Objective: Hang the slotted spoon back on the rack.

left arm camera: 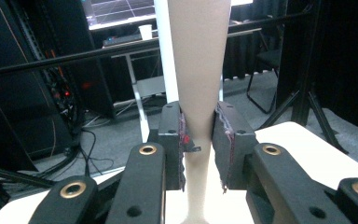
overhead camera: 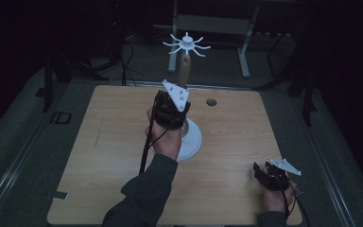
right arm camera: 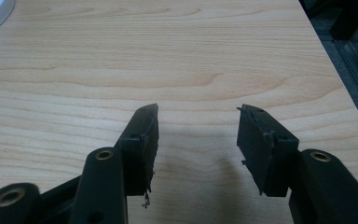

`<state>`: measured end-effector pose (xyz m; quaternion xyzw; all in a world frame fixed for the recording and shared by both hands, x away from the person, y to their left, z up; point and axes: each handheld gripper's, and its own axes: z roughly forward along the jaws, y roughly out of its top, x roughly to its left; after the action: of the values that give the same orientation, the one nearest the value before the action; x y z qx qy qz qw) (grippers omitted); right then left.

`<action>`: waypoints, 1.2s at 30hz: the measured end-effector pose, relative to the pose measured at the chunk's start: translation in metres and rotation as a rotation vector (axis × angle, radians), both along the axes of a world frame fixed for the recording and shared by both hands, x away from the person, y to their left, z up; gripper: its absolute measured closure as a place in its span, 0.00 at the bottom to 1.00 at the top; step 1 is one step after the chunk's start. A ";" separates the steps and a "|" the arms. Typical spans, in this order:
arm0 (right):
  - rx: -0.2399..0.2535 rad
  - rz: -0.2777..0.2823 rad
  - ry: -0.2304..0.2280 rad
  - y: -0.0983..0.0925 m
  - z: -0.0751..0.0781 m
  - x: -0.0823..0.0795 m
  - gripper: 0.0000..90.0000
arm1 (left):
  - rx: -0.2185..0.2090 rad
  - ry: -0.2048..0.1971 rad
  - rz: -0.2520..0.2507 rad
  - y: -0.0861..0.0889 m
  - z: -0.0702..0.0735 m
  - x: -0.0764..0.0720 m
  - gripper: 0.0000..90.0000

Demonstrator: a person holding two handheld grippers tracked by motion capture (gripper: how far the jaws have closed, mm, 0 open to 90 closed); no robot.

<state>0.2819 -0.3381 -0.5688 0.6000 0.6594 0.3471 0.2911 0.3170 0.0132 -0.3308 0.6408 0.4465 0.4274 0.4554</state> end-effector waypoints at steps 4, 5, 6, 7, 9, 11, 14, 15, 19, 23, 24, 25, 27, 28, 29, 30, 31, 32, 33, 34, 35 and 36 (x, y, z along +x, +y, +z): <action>0.001 0.000 0.001 0.000 0.000 0.000 0.53 | 0.005 0.020 0.010 0.000 -0.001 0.006 0.82; 0.001 0.000 0.001 0.000 0.000 0.000 0.53 | 0.003 0.018 0.012 0.000 -0.002 0.007 0.82; 0.000 0.000 0.001 0.000 0.000 0.000 0.53 | 0.003 0.018 0.015 0.000 -0.002 0.008 0.82; 0.000 0.000 0.001 0.000 0.000 0.000 0.53 | 0.003 0.018 0.015 0.000 -0.001 0.009 0.82; 0.000 0.000 0.002 0.000 0.000 0.000 0.53 | 0.010 0.019 0.017 0.000 -0.001 0.010 0.82; -0.001 0.000 0.002 0.000 0.000 0.000 0.53 | 0.012 0.019 0.021 -0.001 0.000 0.012 0.82; -0.001 0.001 0.003 0.000 0.000 0.000 0.53 | 0.018 0.024 0.022 -0.002 0.000 0.013 0.82; -0.002 0.001 0.003 0.000 0.000 0.000 0.53 | 0.022 0.024 0.022 -0.002 0.000 0.014 0.81; 0.000 0.000 0.006 0.000 -0.001 0.000 0.53 | 0.016 0.012 0.010 -0.001 0.000 0.012 0.80; 0.000 0.000 0.009 0.000 -0.001 0.000 0.52 | 0.002 0.000 -0.006 0.001 0.000 0.010 0.75; -0.001 0.000 0.010 0.000 -0.001 0.000 0.52 | -0.003 -0.001 -0.012 0.001 0.000 0.009 0.74; -0.002 0.000 0.010 0.000 -0.001 0.000 0.52 | -0.007 -0.001 -0.020 0.002 0.000 0.008 0.72; -0.003 0.000 0.010 0.000 -0.001 0.000 0.52 | -0.023 0.001 -0.042 0.004 0.001 0.007 0.67; -0.004 0.000 0.011 0.000 -0.001 0.000 0.52 | -0.022 0.003 -0.050 0.004 0.001 0.006 0.65; -0.003 0.000 0.012 0.000 -0.001 0.000 0.52 | -0.025 0.002 -0.055 0.004 0.001 0.005 0.64; -0.003 0.000 0.012 0.000 -0.002 0.000 0.52 | -0.031 0.001 -0.063 0.004 0.002 0.004 0.62; -0.003 0.001 0.012 0.000 -0.002 0.000 0.52 | -0.033 0.003 -0.072 0.005 0.002 0.003 0.61; -0.003 0.002 0.013 0.000 -0.002 0.000 0.52 | -0.033 0.003 -0.072 0.005 0.002 0.003 0.60; -0.003 0.001 0.014 0.000 -0.002 0.000 0.52 | -0.037 0.007 -0.086 0.005 0.002 0.001 0.59; -0.003 0.002 0.014 0.000 -0.002 0.000 0.51 | -0.038 0.010 -0.095 0.004 0.002 0.000 0.59; -0.004 0.001 0.013 0.000 -0.002 0.000 0.51 | -0.033 0.014 -0.103 0.004 0.002 -0.002 0.58; -0.002 0.000 0.013 0.000 -0.001 0.000 0.51 | -0.032 0.017 -0.108 0.004 0.001 -0.003 0.58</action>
<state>0.2821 -0.3385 -0.5703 0.6018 0.6617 0.3426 0.2874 0.3141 0.0169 -0.3298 0.6602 0.4218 0.3898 0.4841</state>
